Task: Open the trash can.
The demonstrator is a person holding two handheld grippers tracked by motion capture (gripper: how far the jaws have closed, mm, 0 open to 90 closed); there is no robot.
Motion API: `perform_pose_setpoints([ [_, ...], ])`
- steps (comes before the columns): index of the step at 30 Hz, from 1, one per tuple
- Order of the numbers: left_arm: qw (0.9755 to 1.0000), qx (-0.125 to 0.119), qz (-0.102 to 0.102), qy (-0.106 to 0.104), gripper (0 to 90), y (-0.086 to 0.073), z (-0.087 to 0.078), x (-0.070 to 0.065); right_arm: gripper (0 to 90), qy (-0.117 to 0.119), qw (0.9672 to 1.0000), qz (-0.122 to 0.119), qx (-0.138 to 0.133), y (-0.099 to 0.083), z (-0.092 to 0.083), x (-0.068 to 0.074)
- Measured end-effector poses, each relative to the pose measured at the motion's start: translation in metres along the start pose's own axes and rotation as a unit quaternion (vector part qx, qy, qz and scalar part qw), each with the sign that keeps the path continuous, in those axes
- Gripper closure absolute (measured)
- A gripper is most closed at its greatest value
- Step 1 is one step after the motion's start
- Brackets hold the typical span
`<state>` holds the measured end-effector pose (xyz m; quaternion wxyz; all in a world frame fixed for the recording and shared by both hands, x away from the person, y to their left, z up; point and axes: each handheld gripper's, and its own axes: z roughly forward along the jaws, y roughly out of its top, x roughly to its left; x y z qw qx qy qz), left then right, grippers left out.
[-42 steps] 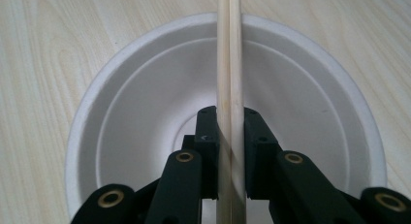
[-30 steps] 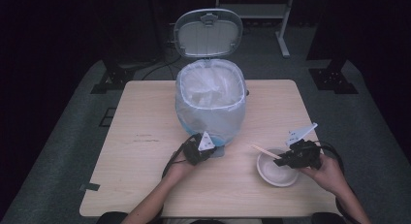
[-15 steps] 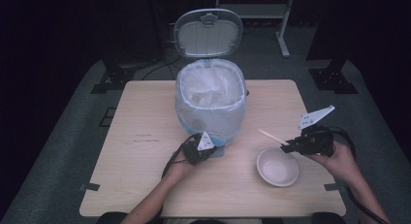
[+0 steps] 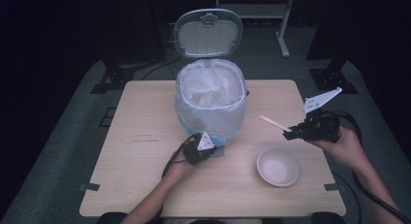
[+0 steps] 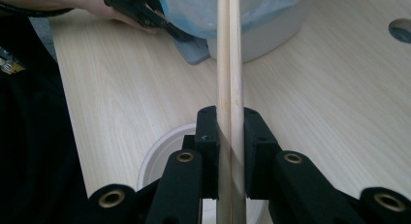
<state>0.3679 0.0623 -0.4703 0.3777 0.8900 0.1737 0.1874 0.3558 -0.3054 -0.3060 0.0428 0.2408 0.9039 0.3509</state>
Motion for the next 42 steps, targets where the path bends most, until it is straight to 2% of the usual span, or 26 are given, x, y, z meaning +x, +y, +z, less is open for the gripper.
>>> perform_pose_setpoints([
  [15, 1.0000, 0.002, 0.003, -0.001, 90.0, 0.000, 0.000, 0.000, 78.9, -0.016, 0.9997, -0.014, 0.011, 0.042, -0.028, -0.004],
  [28, 1.0000, 0.001, 0.005, 0.003, 90.0, 0.000, 0.000, 0.000, 78.8, -0.034, 0.9991, -0.026, -0.002, 0.078, -0.063, -0.006],
  [32, 1.0000, 0.002, 0.005, 0.003, 90.0, 0.000, 0.000, 0.000, 78.8, -0.033, 0.9990, -0.031, -0.002, 0.087, -0.069, -0.006],
  [40, 1.0000, 0.002, 0.005, 0.002, 90.0, 0.000, 0.000, 0.001, 78.9, -0.038, 0.9983, -0.040, 0.016, 0.112, -0.076, -0.005],
  [41, 1.0000, 0.002, -0.002, 0.000, 90.0, 0.000, 0.000, 0.000, 78.9, -0.039, 0.9982, -0.041, 0.018, 0.114, -0.076, -0.005],
  [42, 1.0000, 0.002, 0.005, 0.002, 90.0, 0.000, 0.000, 0.001, 78.9, -0.041, 0.9980, -0.044, 0.020, 0.119, -0.076, -0.005],
])
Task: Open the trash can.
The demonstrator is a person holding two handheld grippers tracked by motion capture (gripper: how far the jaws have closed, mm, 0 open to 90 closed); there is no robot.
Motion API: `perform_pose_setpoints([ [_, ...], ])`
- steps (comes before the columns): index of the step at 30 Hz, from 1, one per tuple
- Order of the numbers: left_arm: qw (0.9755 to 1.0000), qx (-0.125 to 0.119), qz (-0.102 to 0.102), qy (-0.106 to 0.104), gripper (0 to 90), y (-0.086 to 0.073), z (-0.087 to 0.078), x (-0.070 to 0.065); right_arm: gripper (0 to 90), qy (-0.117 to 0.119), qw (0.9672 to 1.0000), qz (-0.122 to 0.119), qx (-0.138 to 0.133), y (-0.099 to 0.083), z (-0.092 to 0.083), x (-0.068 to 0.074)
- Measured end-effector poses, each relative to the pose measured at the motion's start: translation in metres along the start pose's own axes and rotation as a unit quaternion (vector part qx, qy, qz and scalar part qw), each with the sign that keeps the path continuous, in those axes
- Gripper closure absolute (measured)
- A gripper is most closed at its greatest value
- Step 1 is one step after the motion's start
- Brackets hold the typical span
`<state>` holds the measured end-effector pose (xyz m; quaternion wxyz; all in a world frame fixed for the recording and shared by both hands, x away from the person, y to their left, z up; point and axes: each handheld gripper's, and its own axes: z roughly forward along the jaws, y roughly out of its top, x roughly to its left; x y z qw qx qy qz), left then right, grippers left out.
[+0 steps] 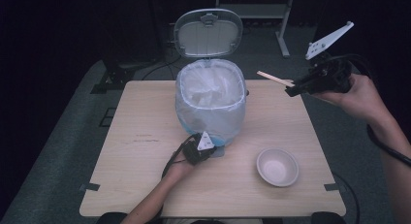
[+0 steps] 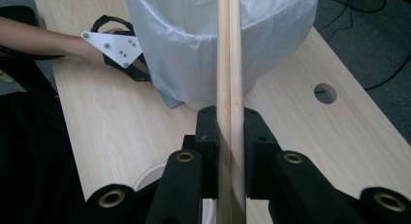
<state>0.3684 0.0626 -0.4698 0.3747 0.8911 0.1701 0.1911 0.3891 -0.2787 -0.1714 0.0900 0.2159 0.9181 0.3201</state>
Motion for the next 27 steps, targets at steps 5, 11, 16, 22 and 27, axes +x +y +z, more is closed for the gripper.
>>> perform_pose_setpoints([
  [5, 1.0000, 0.000, -0.005, -0.002, 90.0, 0.000, 0.000, 0.000, 78.9, -0.004, 0.9998, -0.012, 0.012, 0.019, -0.001, 0.000],
  [11, 1.0000, -0.001, -0.006, -0.005, 90.0, 0.000, 0.000, 0.000, 78.9, -0.005, 0.9996, -0.023, 0.018, 0.037, -0.001, 0.002],
  [16, 1.0000, -0.001, -0.004, -0.004, 90.0, 0.000, 0.000, 0.000, 78.9, -0.003, 0.9994, -0.028, 0.019, 0.051, 0.000, 0.002],
  [22, 1.0000, -0.002, -0.008, -0.004, 90.0, -0.001, 0.000, 0.000, 78.9, -0.002, 0.9990, -0.036, 0.025, 0.070, 0.006, 0.001],
  [27, 0.9999, -0.004, -0.009, -0.008, 90.0, -0.001, 0.000, 0.001, 78.8, 0.001, 0.9985, -0.046, 0.031, 0.085, 0.012, 0.002],
])
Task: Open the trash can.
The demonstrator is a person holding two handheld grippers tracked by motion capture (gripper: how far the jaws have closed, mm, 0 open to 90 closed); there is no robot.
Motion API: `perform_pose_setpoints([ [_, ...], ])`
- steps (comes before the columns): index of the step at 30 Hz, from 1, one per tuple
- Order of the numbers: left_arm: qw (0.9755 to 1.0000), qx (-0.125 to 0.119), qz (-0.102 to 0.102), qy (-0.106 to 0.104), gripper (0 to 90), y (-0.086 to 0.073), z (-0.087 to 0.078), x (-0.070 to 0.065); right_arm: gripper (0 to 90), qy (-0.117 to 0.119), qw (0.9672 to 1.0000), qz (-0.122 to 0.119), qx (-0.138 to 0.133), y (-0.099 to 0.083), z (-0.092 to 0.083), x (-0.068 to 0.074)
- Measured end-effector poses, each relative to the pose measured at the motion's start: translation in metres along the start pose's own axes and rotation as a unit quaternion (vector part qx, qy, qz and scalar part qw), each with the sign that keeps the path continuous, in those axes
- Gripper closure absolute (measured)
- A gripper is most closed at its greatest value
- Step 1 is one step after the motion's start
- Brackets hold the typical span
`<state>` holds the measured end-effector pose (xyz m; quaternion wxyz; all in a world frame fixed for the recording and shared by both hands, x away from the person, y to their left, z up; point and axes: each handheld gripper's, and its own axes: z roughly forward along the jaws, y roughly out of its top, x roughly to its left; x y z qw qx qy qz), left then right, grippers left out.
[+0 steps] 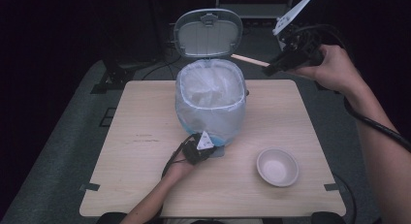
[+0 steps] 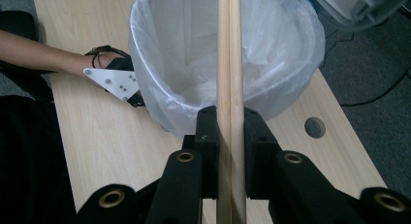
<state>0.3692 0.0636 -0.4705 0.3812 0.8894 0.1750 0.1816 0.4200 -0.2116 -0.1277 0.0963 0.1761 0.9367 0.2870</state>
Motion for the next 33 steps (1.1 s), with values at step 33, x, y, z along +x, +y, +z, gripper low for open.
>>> perform_pose_setpoints([
  [33, 1.0000, -0.004, -0.004, 0.001, 90.0, -0.001, 0.000, 0.000, 78.8, 0.017, 0.9996, -0.014, 0.017, 0.054, 0.046, -0.010],
])
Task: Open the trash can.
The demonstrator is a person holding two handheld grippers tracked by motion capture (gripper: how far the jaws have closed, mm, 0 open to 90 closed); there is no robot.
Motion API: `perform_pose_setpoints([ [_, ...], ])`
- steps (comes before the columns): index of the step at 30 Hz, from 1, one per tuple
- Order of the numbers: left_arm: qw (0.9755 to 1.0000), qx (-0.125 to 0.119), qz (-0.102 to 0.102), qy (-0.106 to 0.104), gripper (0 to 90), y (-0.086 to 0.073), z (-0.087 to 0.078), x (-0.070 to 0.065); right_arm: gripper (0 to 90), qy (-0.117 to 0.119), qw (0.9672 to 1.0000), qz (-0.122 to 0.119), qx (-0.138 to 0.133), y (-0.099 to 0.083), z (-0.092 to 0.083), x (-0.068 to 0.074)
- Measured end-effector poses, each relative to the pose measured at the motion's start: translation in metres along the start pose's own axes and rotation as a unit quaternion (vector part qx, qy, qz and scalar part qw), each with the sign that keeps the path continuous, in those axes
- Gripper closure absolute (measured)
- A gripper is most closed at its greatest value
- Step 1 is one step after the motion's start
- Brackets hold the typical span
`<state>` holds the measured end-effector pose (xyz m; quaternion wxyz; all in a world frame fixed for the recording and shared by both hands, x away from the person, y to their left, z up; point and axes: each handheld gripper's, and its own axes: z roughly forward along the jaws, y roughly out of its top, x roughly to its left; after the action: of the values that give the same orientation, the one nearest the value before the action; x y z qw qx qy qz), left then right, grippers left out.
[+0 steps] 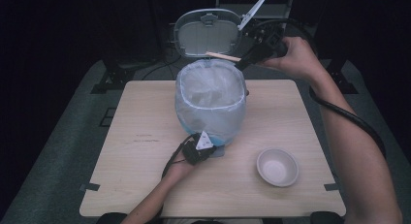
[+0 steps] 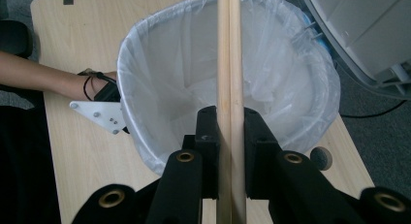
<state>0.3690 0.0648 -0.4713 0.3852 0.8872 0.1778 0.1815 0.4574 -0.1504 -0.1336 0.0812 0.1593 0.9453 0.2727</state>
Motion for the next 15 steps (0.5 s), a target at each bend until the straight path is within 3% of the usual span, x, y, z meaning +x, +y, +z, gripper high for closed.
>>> perform_pose_setpoints([
  [15, 1.0000, 0.001, 0.002, 0.002, 90.0, 0.000, 0.000, -0.001, 78.8, 0.009, 0.9999, -0.010, 0.003, 0.018, 0.025, -0.004],
])
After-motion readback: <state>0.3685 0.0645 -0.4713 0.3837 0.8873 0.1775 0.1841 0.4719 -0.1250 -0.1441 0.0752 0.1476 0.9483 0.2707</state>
